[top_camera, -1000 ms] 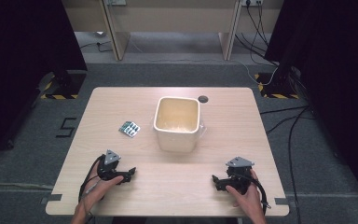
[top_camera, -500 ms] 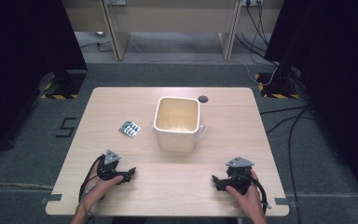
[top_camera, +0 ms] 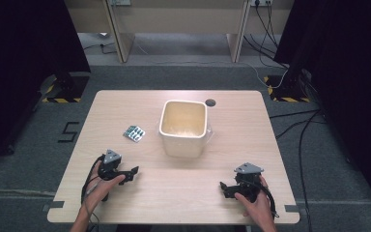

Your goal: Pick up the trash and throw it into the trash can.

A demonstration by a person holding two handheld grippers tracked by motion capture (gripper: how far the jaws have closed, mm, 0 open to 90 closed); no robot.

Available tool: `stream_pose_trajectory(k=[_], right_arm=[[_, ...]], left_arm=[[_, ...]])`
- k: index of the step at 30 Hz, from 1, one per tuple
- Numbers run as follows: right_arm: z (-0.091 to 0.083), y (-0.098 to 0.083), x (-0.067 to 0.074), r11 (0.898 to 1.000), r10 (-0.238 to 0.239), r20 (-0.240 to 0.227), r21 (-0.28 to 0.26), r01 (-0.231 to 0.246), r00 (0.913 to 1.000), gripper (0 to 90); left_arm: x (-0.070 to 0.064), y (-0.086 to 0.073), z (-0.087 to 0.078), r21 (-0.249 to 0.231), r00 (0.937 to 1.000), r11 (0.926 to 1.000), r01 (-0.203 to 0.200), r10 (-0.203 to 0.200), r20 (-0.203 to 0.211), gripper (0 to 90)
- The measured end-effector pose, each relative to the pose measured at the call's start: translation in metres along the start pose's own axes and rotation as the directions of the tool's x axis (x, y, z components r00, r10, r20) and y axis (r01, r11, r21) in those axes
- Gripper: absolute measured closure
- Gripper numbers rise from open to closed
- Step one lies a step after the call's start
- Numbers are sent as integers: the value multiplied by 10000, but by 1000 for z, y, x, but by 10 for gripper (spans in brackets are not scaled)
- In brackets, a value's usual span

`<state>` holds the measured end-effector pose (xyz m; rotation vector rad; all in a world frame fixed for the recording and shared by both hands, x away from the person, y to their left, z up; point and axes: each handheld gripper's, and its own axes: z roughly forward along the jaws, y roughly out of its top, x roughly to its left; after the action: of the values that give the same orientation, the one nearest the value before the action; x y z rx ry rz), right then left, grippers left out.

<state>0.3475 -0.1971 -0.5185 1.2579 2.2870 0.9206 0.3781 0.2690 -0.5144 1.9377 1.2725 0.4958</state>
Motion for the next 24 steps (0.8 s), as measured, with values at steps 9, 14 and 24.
stream_pose_trajectory(k=[9, 14, 24], right_arm=[[0, 0, 0, 10000, -9, 4, -1, 9, 10000, 4], [0, 0, 0, 10000, -8, 3, 0, 8, 10000, 4], [0, 0, 0, 10000, -2, 2, -2, 2, 10000, 4]], left_arm=[[20, 19, 16, -146, 9987, 9996, 247, -254, -435, 149], [26, 27, 24, -217, 9987, 9996, 194, -204, -470, 149], [40, 50, 43, -85, 9992, 9999, 95, -99, -384, 149]])
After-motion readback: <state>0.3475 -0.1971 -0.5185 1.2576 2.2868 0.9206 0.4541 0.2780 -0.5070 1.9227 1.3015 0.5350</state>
